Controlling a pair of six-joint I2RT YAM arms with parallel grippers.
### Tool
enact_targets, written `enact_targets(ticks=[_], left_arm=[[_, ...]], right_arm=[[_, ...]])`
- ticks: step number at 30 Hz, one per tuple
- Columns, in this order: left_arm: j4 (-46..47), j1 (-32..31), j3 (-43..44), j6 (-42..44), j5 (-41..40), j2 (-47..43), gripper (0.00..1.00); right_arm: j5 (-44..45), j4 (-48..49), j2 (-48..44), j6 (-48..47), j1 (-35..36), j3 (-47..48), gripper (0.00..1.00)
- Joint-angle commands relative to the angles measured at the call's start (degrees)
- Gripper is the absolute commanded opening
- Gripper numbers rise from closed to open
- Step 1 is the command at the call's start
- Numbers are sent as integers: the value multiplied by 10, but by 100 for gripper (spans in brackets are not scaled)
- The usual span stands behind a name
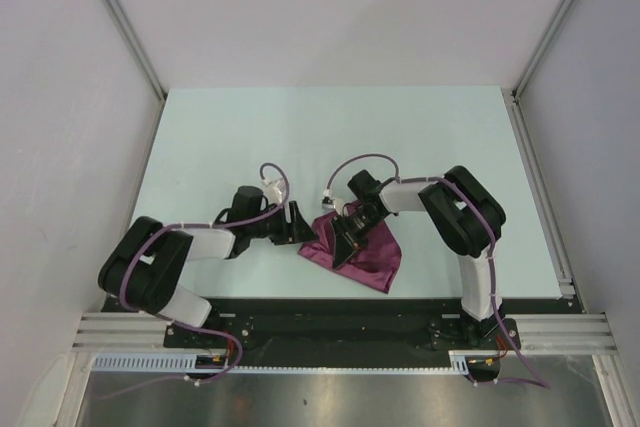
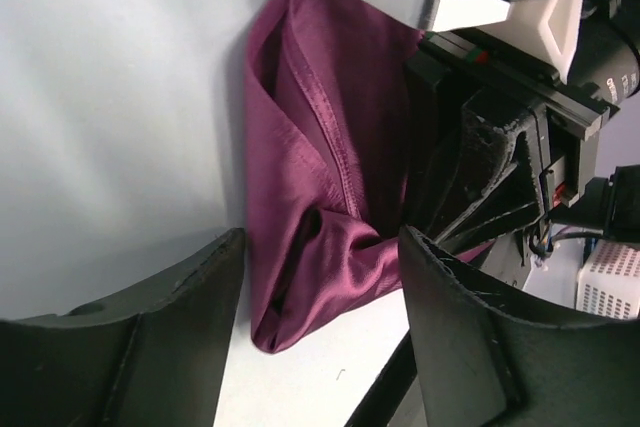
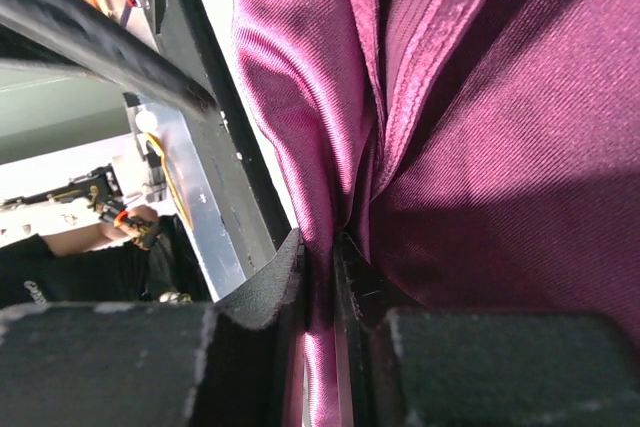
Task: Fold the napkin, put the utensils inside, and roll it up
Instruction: Roll the napkin at the center of the board.
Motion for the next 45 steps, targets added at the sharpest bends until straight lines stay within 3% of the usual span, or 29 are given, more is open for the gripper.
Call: enact_targets(ticks=[1,7,10,11,13,15,18,21,25,30,36,45], left_arm=[[2,-22,9,-8,2,30,66],[5,-35,21,-13,11,54,45],[-14,-36,30,-10,4,54,22],[-21,-36,32,-7,-1,53,10],[-41,-36,39,-2,-6,51,1],[-52,-36,45,4,-7,52,0],[-78,-36,57,12,-9,54,0],[-105,-36,70,18,-15,60,0],[-124,-35,81,17,-12,74,0],[-143,-32,93,18,-8,94,0],[-144,-25,96,24,4,105,0],[-156,-20,100,28,3,102,0]], right_arm=[[-3,0,20,-20,-7,14,13],[6,1,26,-21,-10,18,13],[19,0,15,-18,-11,21,18],[23,-4,10,-14,-11,23,21],[46,-12,-16,-11,-13,33,33],[71,-25,-42,1,-13,43,46],[136,-31,-109,15,-9,51,55],[264,-15,-197,13,33,31,68],[522,60,-278,3,140,-45,70],[726,122,-305,4,272,-123,70],[826,167,-279,-6,330,-144,69],[801,154,-226,-20,347,-141,67]])
